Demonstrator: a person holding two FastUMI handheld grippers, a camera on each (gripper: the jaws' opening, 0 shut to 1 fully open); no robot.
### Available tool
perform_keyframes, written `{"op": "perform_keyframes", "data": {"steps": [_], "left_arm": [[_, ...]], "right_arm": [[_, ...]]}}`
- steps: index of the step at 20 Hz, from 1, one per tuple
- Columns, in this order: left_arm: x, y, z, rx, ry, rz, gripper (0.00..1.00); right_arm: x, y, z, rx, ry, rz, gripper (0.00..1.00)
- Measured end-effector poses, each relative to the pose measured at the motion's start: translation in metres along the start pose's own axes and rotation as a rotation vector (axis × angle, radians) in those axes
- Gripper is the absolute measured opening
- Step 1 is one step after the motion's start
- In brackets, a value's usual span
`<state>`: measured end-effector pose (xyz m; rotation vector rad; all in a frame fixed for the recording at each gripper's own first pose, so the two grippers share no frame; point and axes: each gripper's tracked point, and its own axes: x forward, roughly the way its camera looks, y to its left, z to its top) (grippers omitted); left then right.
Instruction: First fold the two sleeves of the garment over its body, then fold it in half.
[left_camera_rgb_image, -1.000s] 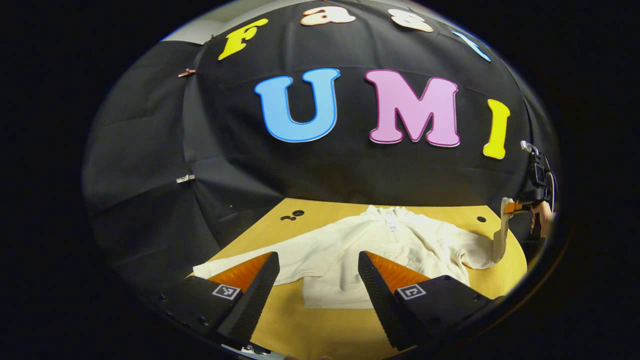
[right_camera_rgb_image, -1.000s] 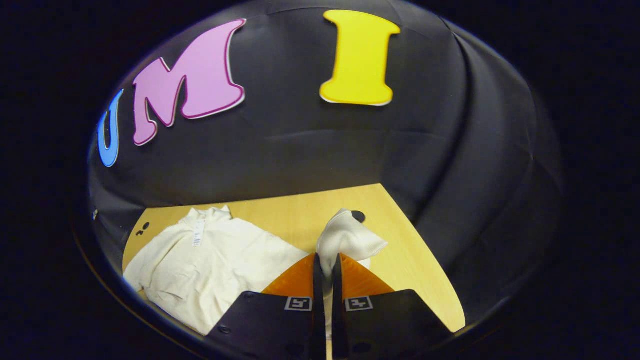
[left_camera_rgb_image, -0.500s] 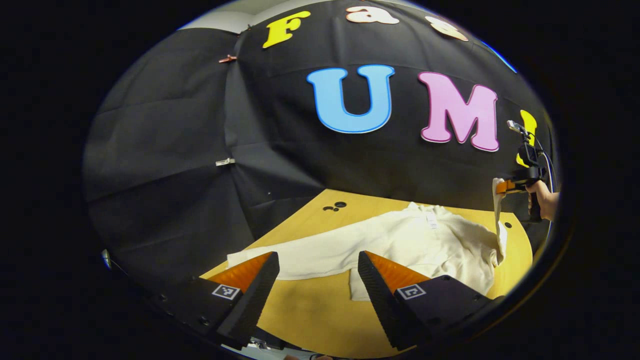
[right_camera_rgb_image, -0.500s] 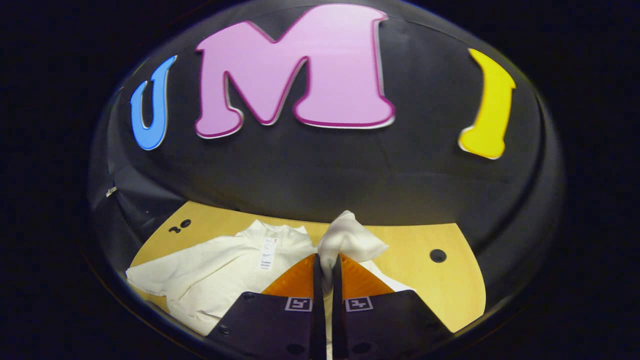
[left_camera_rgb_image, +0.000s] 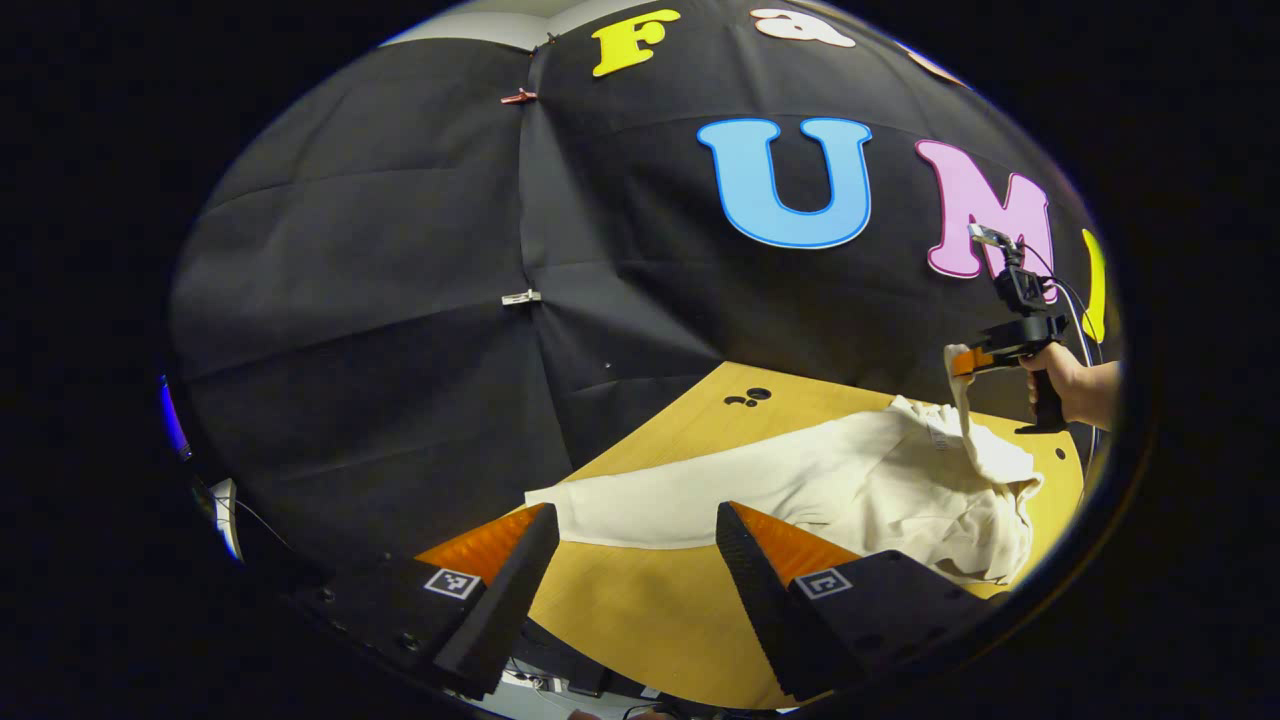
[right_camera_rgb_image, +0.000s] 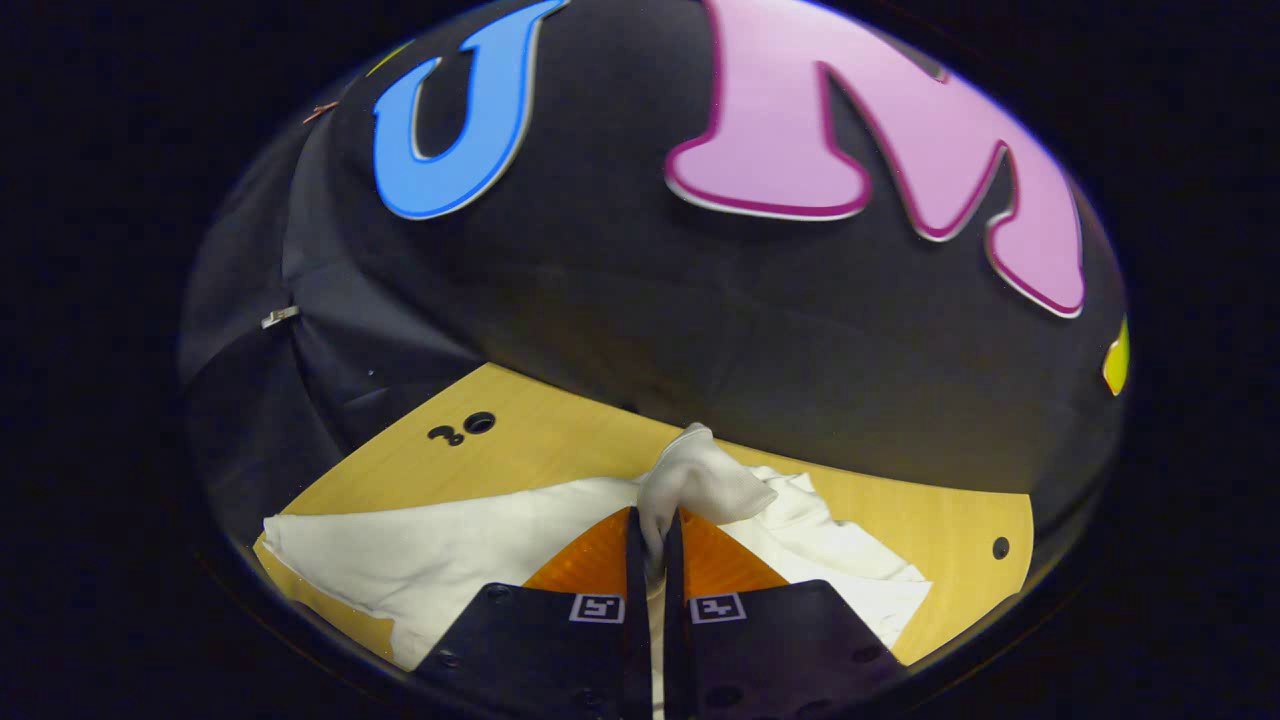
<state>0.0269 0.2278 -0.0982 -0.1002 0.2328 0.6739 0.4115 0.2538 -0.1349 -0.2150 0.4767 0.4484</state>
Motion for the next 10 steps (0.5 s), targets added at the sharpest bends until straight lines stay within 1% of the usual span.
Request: {"op": "perform_keyframes", "data": {"steps": [1, 2, 5, 7, 8, 9, 10], "left_arm": [[0.002, 0.005, -0.002, -0.002, 0.006, 0.008, 0.98], [0.003, 0.007, -0.004, -0.005, 0.01, 0.015, 0.98], [0.01, 0.018, -0.008, -0.017, 0.018, 0.034, 0.98], [0.011, 0.024, -0.009, -0.018, 0.021, 0.046, 0.98], [0.012, 0.027, -0.01, -0.018, 0.021, 0.056, 0.98], [0.013, 0.03, -0.01, -0.018, 0.019, 0.07, 0.98], [0.014, 0.036, -0.01, -0.021, 0.013, 0.085, 0.98]], "right_arm": [[0.008, 0.02, -0.002, -0.023, 0.002, 0.023, 0.21], [0.016, 0.04, -0.005, -0.046, 0.006, 0.045, 0.08], [0.036, 0.084, -0.012, -0.085, 0.02, 0.097, 0.1], [0.045, 0.107, -0.019, -0.064, 0.041, 0.131, 0.14], [0.05, 0.118, -0.021, -0.043, 0.044, 0.143, 0.25], [0.053, 0.126, -0.02, -0.03, 0.038, 0.149, 0.33], [0.05, 0.128, -0.018, -0.032, 0.03, 0.148, 0.48]]}}
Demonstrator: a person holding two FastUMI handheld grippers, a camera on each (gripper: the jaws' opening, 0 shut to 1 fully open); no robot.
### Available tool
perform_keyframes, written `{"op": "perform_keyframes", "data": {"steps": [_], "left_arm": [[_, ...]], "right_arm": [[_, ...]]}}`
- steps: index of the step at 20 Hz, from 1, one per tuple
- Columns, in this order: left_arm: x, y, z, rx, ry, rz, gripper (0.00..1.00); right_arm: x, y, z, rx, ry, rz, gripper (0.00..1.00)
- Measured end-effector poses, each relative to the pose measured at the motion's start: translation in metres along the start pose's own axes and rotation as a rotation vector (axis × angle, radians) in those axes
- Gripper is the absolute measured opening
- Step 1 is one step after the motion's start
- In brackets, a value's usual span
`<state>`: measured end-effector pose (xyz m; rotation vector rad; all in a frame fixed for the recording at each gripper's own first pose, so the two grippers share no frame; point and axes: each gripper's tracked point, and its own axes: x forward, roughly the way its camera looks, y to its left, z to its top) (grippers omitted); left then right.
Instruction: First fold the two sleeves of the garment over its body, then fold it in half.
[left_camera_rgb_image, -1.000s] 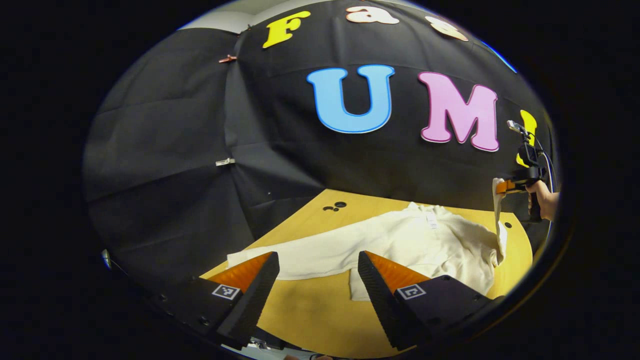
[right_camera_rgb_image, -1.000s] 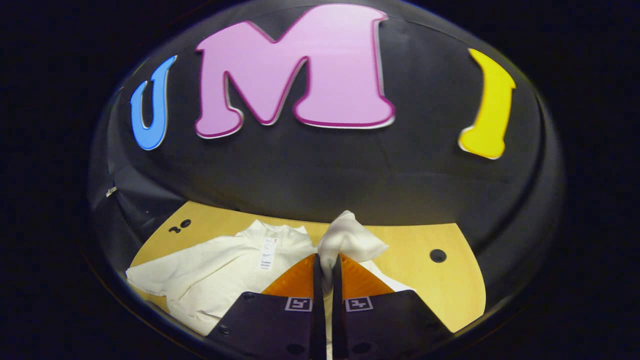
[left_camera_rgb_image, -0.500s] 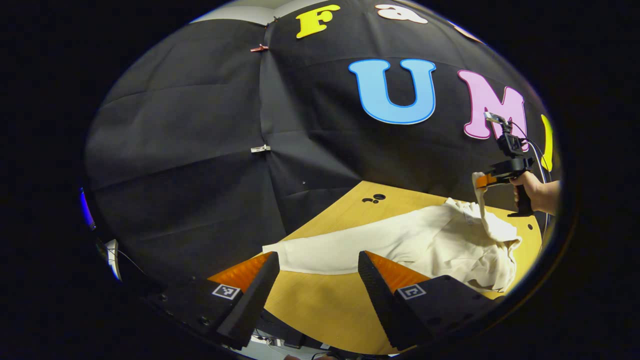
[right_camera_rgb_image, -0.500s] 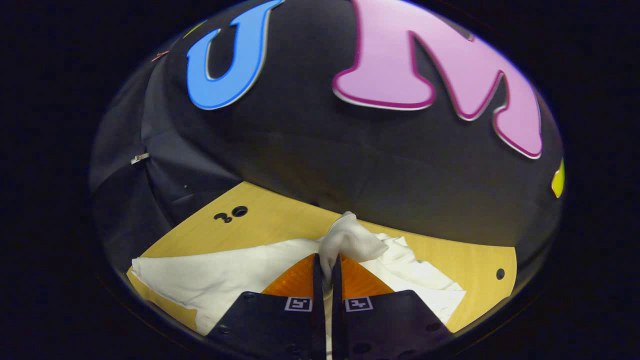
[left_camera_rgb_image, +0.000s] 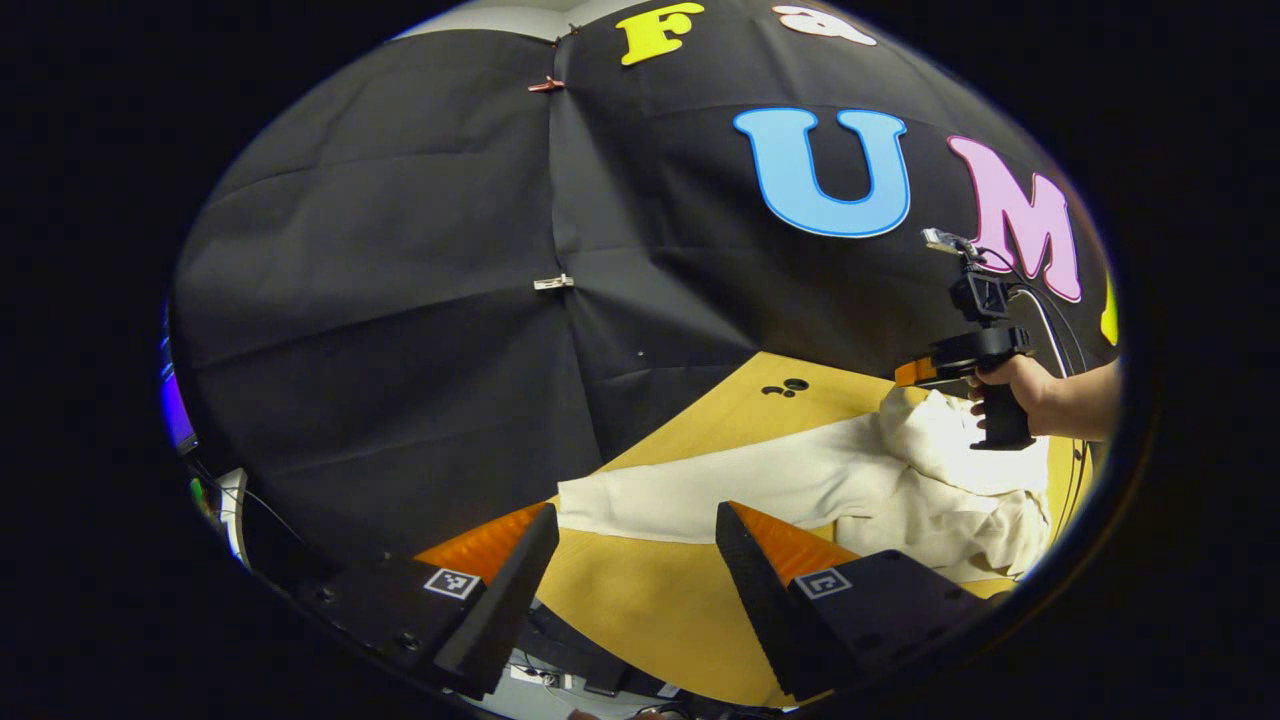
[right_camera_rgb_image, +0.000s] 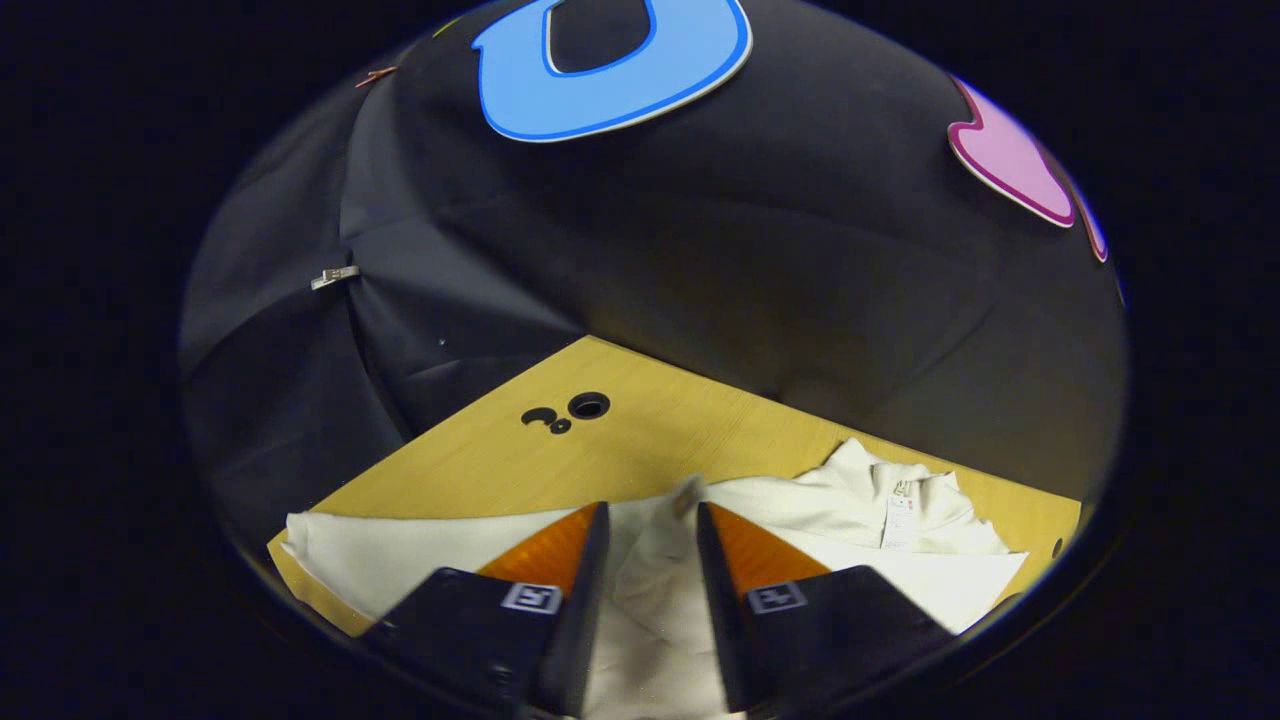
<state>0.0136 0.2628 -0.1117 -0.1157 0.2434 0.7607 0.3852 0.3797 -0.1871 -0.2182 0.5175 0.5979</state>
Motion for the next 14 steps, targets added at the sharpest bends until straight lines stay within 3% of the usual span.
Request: {"op": "perform_keyframes", "data": {"steps": [2, 3, 4, 8, 14], "left_arm": [[0.003, 0.005, 0.001, -0.009, -0.004, 0.008, 0.98], [0.005, 0.008, 0.003, -0.012, -0.006, 0.011, 0.98], [0.01, 0.011, 0.002, -0.012, -0.009, 0.012, 0.98], [0.037, 0.024, 0.001, -0.009, -0.002, 0.012, 0.98], [0.102, 0.059, -0.005, -0.091, 0.023, 0.053, 0.98]], "right_arm": [[-0.012, -0.003, 0.002, -0.009, -0.016, -0.004, 0.8], [-0.02, -0.011, 0.001, -0.011, -0.02, -0.015, 0.79], [-0.031, -0.021, 0.002, -0.004, -0.029, -0.042, 1.0], [-0.081, -0.078, 0.0, 0.061, -0.067, -0.134, 0.98], [-0.176, -0.179, -0.03, 0.136, -0.071, -0.323, 0.98]]}}
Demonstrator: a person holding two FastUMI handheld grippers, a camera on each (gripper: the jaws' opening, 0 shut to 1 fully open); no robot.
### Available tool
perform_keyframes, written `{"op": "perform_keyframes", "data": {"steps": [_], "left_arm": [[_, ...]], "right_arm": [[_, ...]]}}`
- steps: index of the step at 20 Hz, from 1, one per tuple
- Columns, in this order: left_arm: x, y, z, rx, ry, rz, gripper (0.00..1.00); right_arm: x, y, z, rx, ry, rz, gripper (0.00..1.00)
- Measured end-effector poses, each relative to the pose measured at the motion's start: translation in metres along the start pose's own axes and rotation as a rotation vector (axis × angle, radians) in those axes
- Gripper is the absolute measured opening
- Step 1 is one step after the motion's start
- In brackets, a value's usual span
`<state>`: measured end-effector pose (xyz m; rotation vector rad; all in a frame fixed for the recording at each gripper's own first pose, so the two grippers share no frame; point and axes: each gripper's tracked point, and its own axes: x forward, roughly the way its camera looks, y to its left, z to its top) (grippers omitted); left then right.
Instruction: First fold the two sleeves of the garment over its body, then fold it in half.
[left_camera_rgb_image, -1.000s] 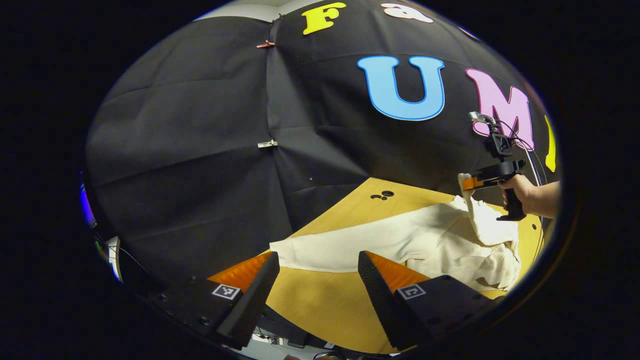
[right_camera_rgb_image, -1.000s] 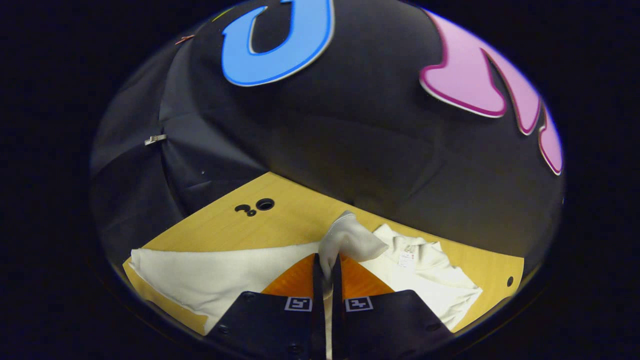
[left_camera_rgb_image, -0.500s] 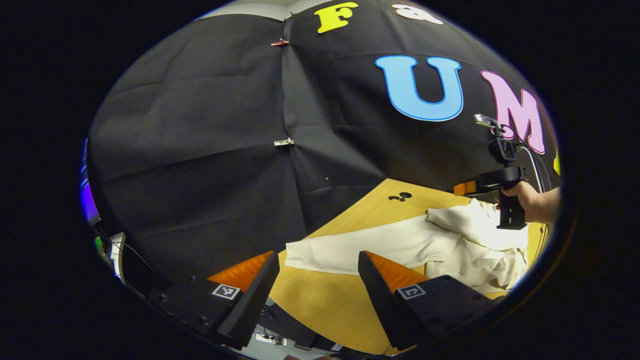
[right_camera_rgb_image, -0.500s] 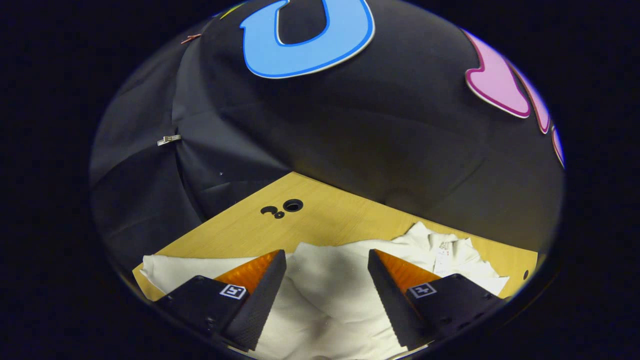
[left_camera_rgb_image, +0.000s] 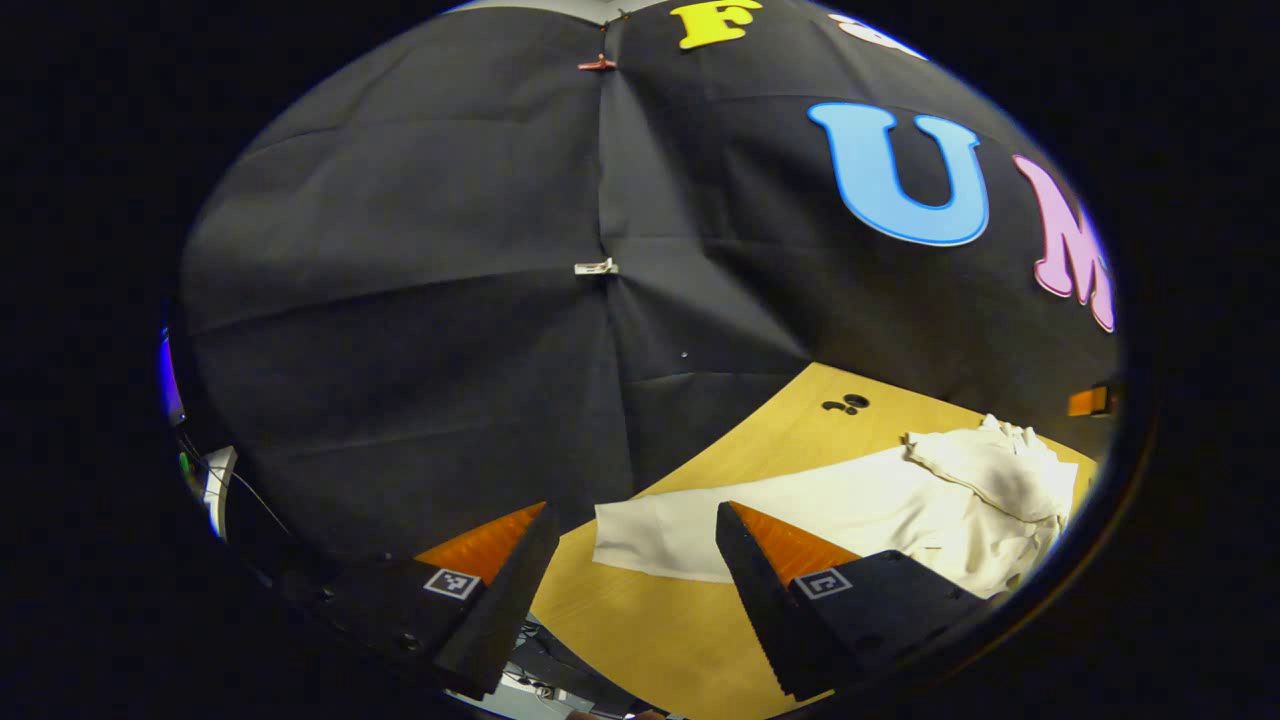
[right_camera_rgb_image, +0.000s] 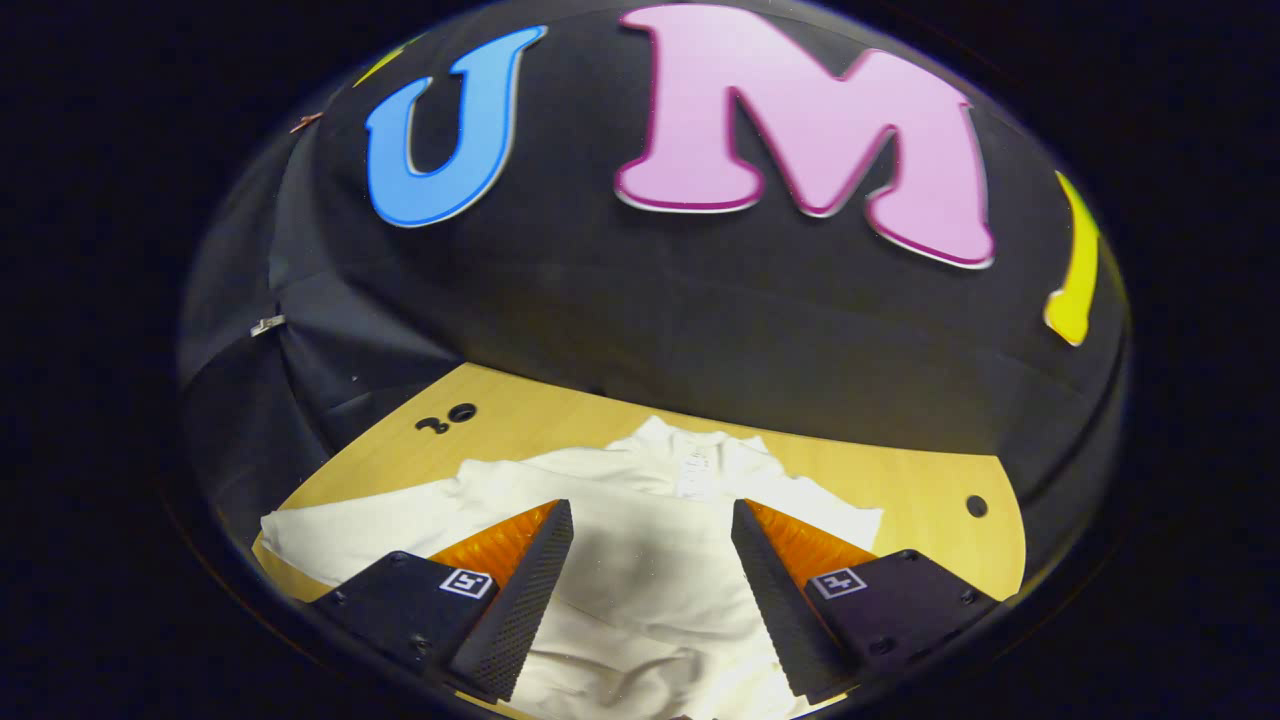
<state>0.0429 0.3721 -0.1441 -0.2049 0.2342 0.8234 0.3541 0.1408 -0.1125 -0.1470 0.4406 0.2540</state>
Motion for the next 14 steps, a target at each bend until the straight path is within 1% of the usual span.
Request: {"op": "perform_keyframes", "data": {"steps": [4, 7, 9, 10, 11, 14], "left_arm": [[0.053, 0.008, -0.03, -0.015, 0.104, 0.01, 0.98], [0.079, 0.001, -0.049, -0.027, 0.177, -0.016, 0.99], [0.092, -0.001, -0.063, -0.023, 0.219, -0.03, 0.99], [0.098, -0.004, -0.068, -0.018, 0.236, -0.03, 0.99], [0.103, -0.006, -0.074, -0.015, 0.257, -0.036, 0.99], [0.108, -0.013, -0.098, -0.001, 0.343, -0.049, 0.99]], "right_arm": [[-0.057, -0.086, -0.016, 0.058, -0.002, -0.151, 0.98], [-0.108, -0.146, -0.028, 0.099, -0.009, -0.268, 0.98], [-0.139, -0.174, -0.038, 0.148, -0.009, -0.324, 0.98], [-0.153, -0.19, -0.042, 0.164, -0.007, -0.35, 1.0], [-0.169, -0.205, -0.047, 0.166, -0.004, -0.377, 0.98], [-0.207, -0.237, -0.059, 0.158, -0.002, -0.44, 0.97]]}}
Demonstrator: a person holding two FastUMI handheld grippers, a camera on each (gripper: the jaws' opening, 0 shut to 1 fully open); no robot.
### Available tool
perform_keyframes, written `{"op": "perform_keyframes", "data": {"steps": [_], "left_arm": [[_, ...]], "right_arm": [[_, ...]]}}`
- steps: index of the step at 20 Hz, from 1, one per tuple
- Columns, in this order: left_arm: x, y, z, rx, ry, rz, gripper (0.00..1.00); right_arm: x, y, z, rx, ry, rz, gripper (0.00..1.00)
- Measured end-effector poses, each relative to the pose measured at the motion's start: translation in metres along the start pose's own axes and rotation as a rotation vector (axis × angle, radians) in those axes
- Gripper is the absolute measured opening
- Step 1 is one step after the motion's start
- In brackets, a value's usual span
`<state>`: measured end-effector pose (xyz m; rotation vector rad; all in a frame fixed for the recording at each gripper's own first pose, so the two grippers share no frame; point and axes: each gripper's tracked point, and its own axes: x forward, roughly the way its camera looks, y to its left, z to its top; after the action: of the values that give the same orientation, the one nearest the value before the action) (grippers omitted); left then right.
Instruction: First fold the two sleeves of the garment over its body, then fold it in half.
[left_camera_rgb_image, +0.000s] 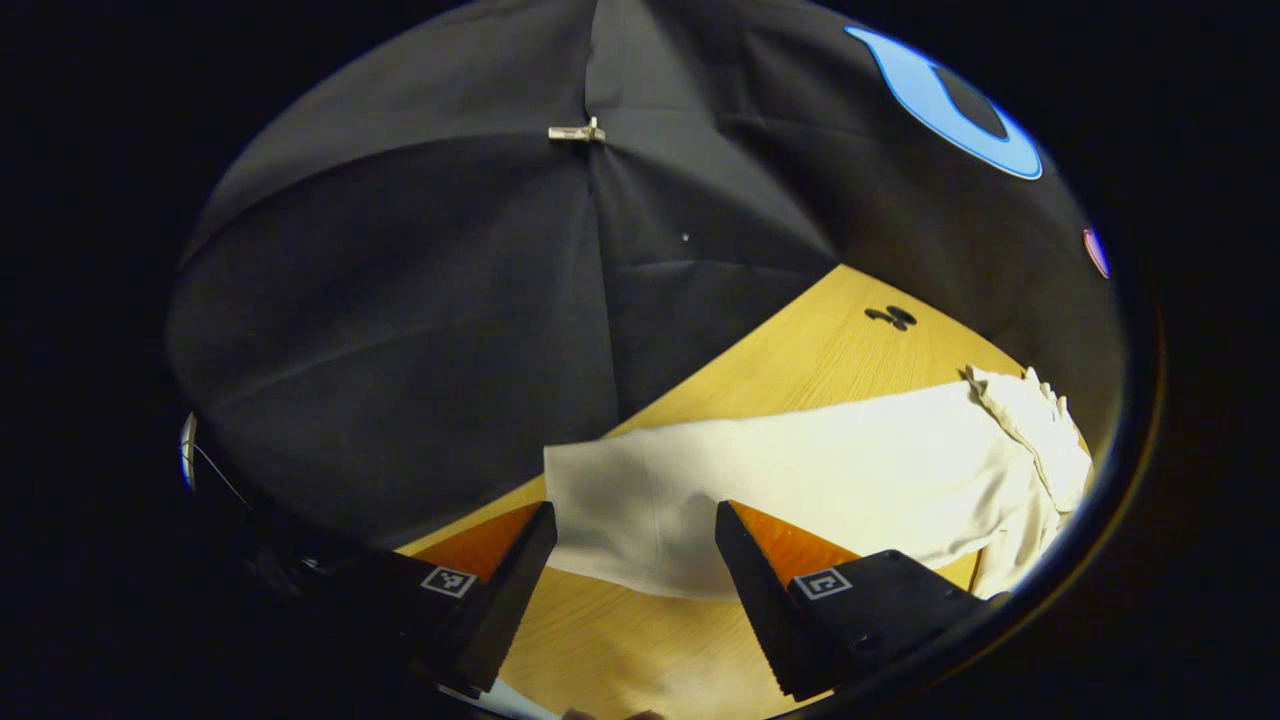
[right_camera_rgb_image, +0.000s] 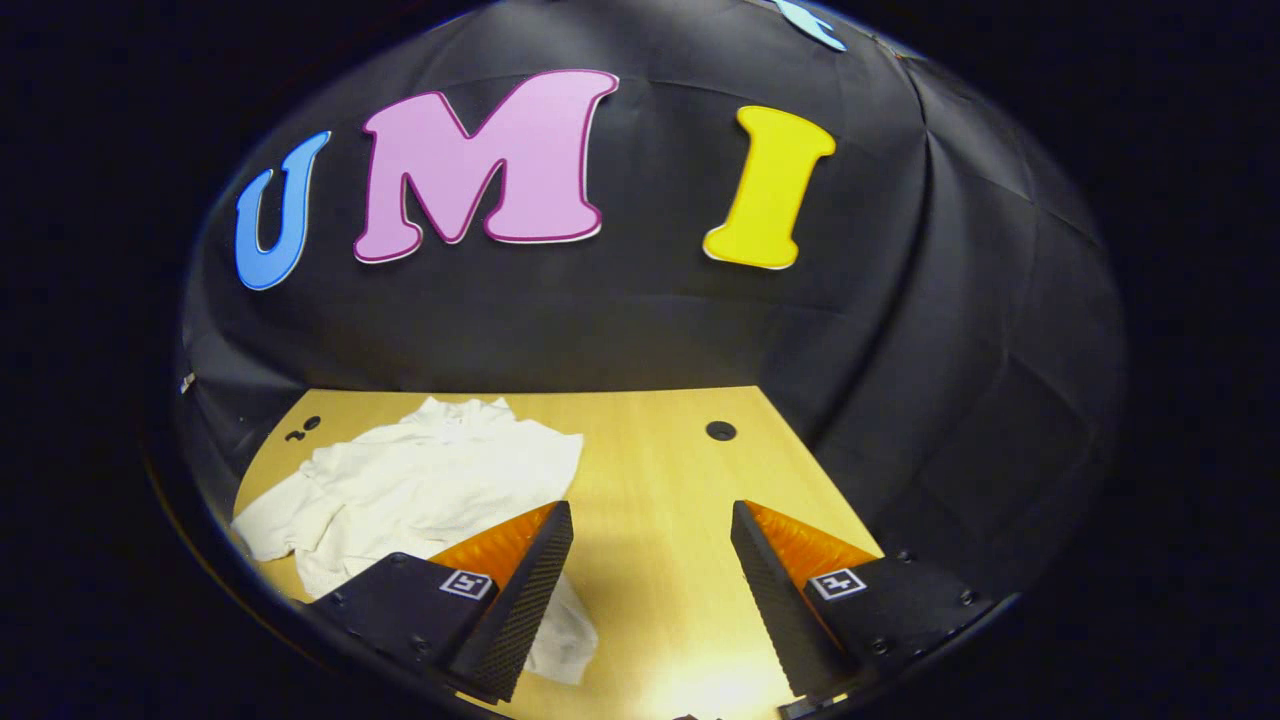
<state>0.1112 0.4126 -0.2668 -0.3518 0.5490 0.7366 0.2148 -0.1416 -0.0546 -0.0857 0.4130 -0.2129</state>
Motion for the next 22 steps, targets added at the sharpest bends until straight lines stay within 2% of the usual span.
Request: {"op": "perform_keyframes", "data": {"steps": [1, 3, 4, 6, 7, 8, 9, 10, 11, 12, 13, 14, 18, 22], "left_arm": [[-0.004, 0.002, -0.001, 0.052, 0.007, 0.026, 1.0], [0.008, -0.005, -0.002, 0.119, 0.005, 0.012, 1.0], [0.008, -0.008, -0.001, 0.119, 0.005, 0.011, 0.9], [0.007, -0.012, 0.0, 0.106, 0.019, 0.004, 0.87], [0.006, -0.014, 0.001, 0.115, 0.012, -0.003, 0.8], [0.007, -0.02, -0.001, 0.126, 0.017, -0.012, 0.67], [0.009, -0.026, 0.0, 0.145, 0.017, -0.024, 0.64], [0.007, -0.032, -0.002, 0.172, 0.017, -0.032, 0.44], [0.007, -0.035, 0.0, 0.195, 0.019, -0.032, 0.34], [0.008, -0.036, 0.0, 0.213, 0.025, -0.024, 0.19], [0.006, -0.038, 0.002, 0.222, 0.028, -0.02, 0.21], [0.007, -0.041, 0.002, 0.212, 0.042, -0.013, 0.05], [0.002, -0.045, 0.004, 0.14, 0.098, -0.021, 0.07], [-0.01, -0.069, 0.03, 0.092, 0.073, -0.081, 0.06]], "right_arm": [[-0.006, -0.011, -0.001, 0.009, -0.004, -0.015, 0.98], [-0.02, -0.026, -0.006, 0.04, -0.005, -0.032, 0.98], [-0.024, -0.03, -0.012, 0.053, -0.002, -0.038, 0.98], [-0.031, -0.038, -0.025, 0.066, 0.009, -0.046, 0.98], [-0.035, -0.042, -0.032, 0.061, 0.018, -0.05, 0.98], [-0.038, -0.046, -0.038, 0.055, 0.023, -0.054, 0.98], [-0.042, -0.05, -0.043, 0.051, 0.027, -0.056, 0.98], [-0.043, -0.052, -0.047, 0.048, 0.033, -0.056, 0.98], [-0.044, -0.054, -0.052, 0.045, 0.039, -0.056, 0.98], [-0.044, -0.056, -0.054, 0.041, 0.042, -0.056, 0.98], [-0.044, -0.058, -0.055, 0.039, 0.043, -0.057, 0.98], [-0.044, -0.06, -0.055, 0.04, 0.042, -0.056, 0.98], [-0.038, -0.062, -0.052, 0.067, 0.045, -0.051, 0.98], [-0.03, -0.064, -0.051, 0.079, 0.052, -0.048, 0.98]]}}
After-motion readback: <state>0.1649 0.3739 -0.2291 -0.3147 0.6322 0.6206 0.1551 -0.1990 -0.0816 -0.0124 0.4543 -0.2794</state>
